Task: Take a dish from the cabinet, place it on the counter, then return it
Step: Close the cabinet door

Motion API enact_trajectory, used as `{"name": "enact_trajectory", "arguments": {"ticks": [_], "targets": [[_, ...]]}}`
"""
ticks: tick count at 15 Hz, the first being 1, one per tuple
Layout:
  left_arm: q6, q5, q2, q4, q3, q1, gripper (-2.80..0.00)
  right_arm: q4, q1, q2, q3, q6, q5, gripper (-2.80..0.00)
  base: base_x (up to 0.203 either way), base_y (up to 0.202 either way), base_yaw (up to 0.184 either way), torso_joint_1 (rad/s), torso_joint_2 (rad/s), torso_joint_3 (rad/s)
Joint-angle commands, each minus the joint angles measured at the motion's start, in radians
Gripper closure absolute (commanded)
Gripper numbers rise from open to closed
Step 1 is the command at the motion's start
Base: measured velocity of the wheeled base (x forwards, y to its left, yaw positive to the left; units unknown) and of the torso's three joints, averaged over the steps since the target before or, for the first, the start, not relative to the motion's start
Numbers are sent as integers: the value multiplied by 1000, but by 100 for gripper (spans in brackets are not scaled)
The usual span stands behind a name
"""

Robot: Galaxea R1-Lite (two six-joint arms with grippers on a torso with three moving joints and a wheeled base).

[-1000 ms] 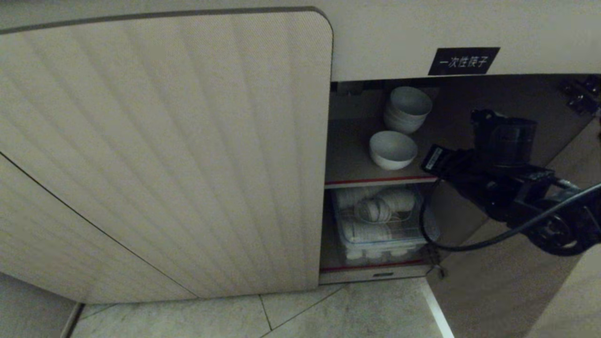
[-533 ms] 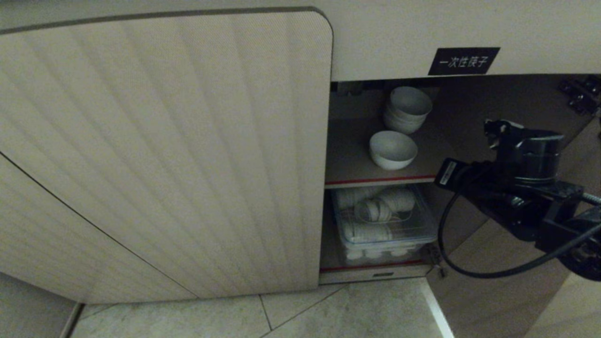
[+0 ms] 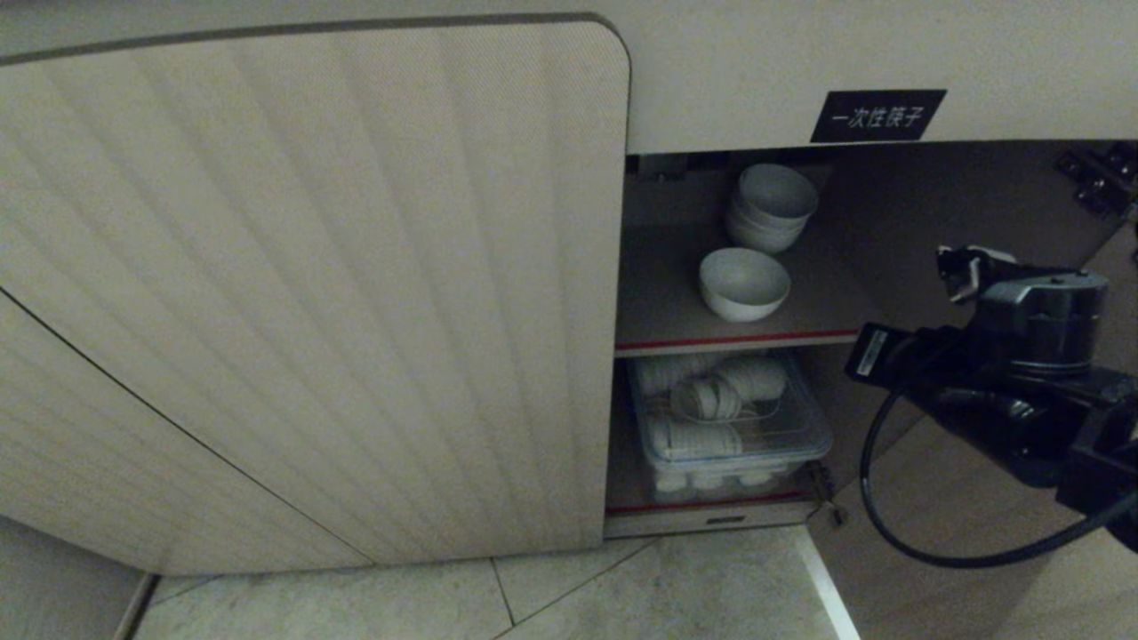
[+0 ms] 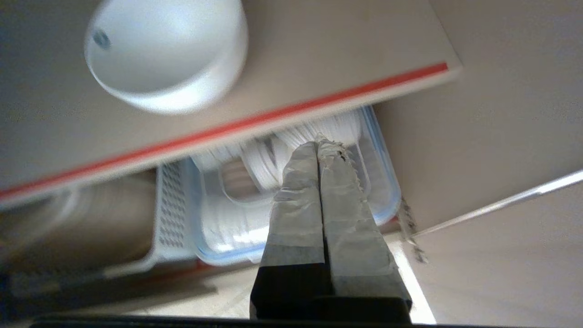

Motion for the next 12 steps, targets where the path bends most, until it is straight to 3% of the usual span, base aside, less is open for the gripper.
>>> {"name": "enact_trajectory", "arguments": {"ticks": [1, 5, 12], "targets": [[0, 1, 0, 0, 0, 0, 0, -7, -10, -15, 39, -21, 14, 0, 0, 0, 0, 0, 0, 0], [0, 1, 0, 0, 0, 0, 0, -9, -42, -37, 102, -60, 52, 0, 0, 0, 0, 0, 0, 0], [0, 1, 0, 0, 0, 0, 0, -8, -144, -113, 237, -160, 189, 0, 0, 0, 0, 0, 0, 0]]}}
